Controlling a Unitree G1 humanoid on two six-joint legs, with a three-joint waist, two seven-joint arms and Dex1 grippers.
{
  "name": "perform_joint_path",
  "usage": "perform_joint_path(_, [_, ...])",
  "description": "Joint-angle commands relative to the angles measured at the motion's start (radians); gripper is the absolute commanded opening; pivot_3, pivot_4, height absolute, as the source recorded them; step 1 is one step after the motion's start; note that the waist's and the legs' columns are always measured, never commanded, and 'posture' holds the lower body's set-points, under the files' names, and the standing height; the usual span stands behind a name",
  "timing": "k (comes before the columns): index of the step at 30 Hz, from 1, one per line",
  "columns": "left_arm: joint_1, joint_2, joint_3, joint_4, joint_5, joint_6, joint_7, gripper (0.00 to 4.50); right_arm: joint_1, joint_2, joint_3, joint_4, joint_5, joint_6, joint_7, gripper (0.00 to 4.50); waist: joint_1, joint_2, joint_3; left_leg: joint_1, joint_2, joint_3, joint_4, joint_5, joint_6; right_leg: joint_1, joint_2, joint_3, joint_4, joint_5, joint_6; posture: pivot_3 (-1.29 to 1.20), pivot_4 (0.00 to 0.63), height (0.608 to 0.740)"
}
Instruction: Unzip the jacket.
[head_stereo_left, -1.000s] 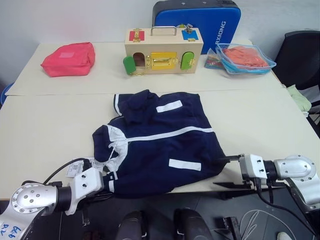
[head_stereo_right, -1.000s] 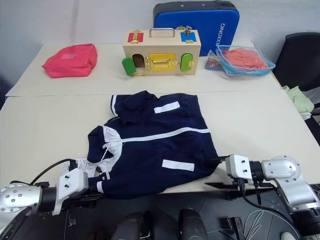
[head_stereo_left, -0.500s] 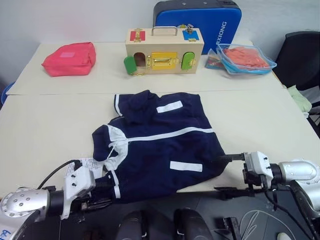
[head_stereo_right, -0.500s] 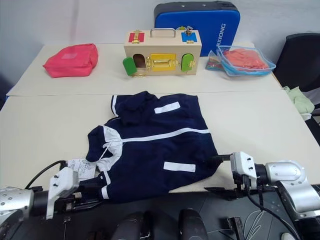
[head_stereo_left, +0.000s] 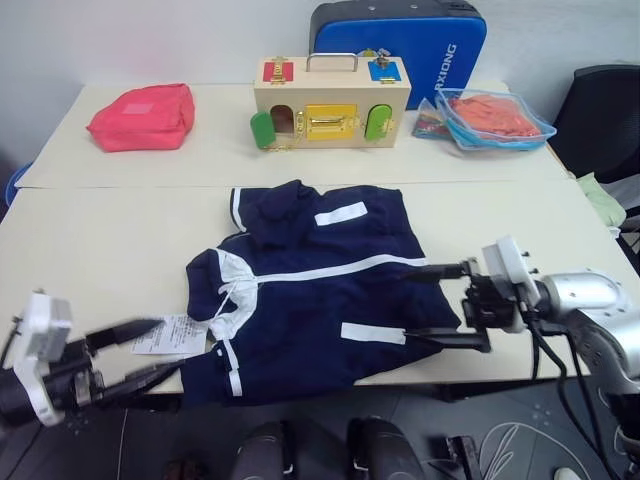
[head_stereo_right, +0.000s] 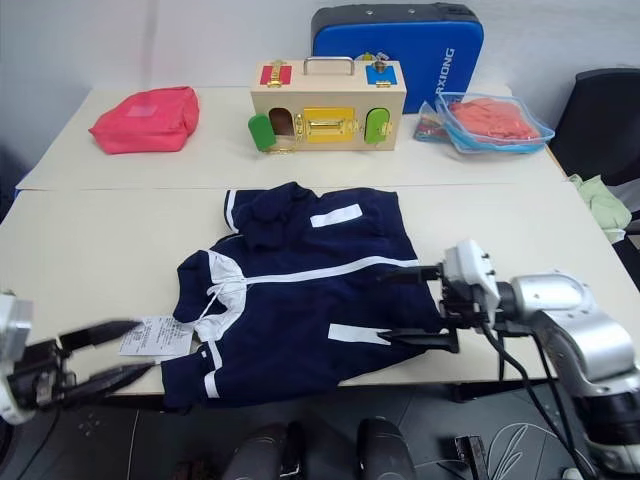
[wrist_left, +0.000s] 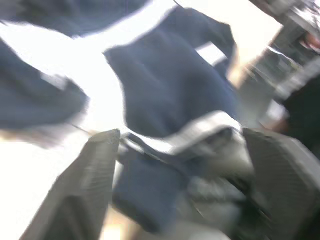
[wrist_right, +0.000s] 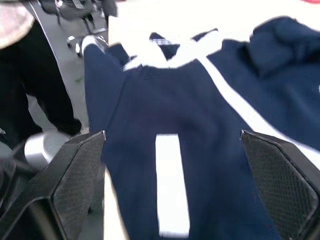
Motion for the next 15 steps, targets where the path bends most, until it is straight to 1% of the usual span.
perform_joint_path(1, [0.028,0.014,0.001,0.162,0.272,-0.287,-0.011,4.48,-0.103,0.084,0.048,0.024,-0.045,-0.008,-0.045,4.50,-0.006,-0.001,-0.001,0.000,0.000,0.000,0.000,0.001,-0.001,0.000,0.000,0.000,0.000,0.000,0.000,0.00,0.150,0.740])
perform_joint_path(2, [0.043,0.024,-0.006,0.247,0.363,-0.408,-0.020,4.48,-0.123,0.102,0.066,0.044,-0.075,-0.034,-0.038,4.50,-0.007,-0.001,-0.001,0.000,0.000,0.002,-0.001,0.001,-0.002,-0.002,0.001,0.000,0.000,0.000,0.000,0.00,0.150,0.740])
perform_joint_path(4, [0.063,0.038,-0.009,0.380,0.459,-0.544,-0.031,4.48,-0.136,0.121,0.094,0.067,-0.114,-0.073,-0.006,4.50,-0.007,-0.001,-0.001,-0.001,0.000,0.005,-0.002,0.000,-0.002,-0.004,0.002,0.001,0.000,0.000,0.000,0.00,0.150,0.740])
perform_joint_path(6, [0.058,0.037,-0.018,0.435,0.458,-0.558,-0.048,4.48,-0.138,0.142,0.102,0.081,-0.133,-0.099,-0.001,4.50,-0.006,-0.002,-0.001,-0.002,0.000,0.006,-0.002,-0.001,-0.001,-0.005,0.002,0.001,-0.001,0.000,-0.001,0.00,0.150,0.740])
perform_joint_path(9, [0.042,0.033,-0.076,0.472,0.482,-0.605,-0.067,4.48,-0.106,0.155,0.107,0.068,-0.148,-0.144,0.027,4.50,0.000,-0.003,-0.002,-0.003,0.000,0.006,-0.001,-0.003,0.002,-0.004,-0.001,0.001,-0.002,0.000,0.000,0.00,0.150,0.740])
perform_joint_path(12, [-0.007,0.028,-0.132,0.502,0.487,-0.626,-0.064,4.48,-0.064,0.154,0.104,0.064,-0.164,-0.195,0.045,4.50,0.002,-0.003,-0.002,-0.002,-0.005,0.005,-0.001,-0.006,0.000,-0.002,-0.007,0.000,-0.003,0.001,0.001,0.00,0.150,0.740])
perform_joint_path(15, [-0.077,0.015,-0.194,0.499,0.456,-0.588,-0.062,4.48,-0.017,0.141,0.081,0.079,-0.187,-0.248,0.051,4.50,-0.001,-0.005,-0.003,-0.002,-0.005,0.005,-0.001,-0.006,0.002,-0.002,-0.008,0.000,-0.003,0.002,0.004,0.00,0.150,0.740])
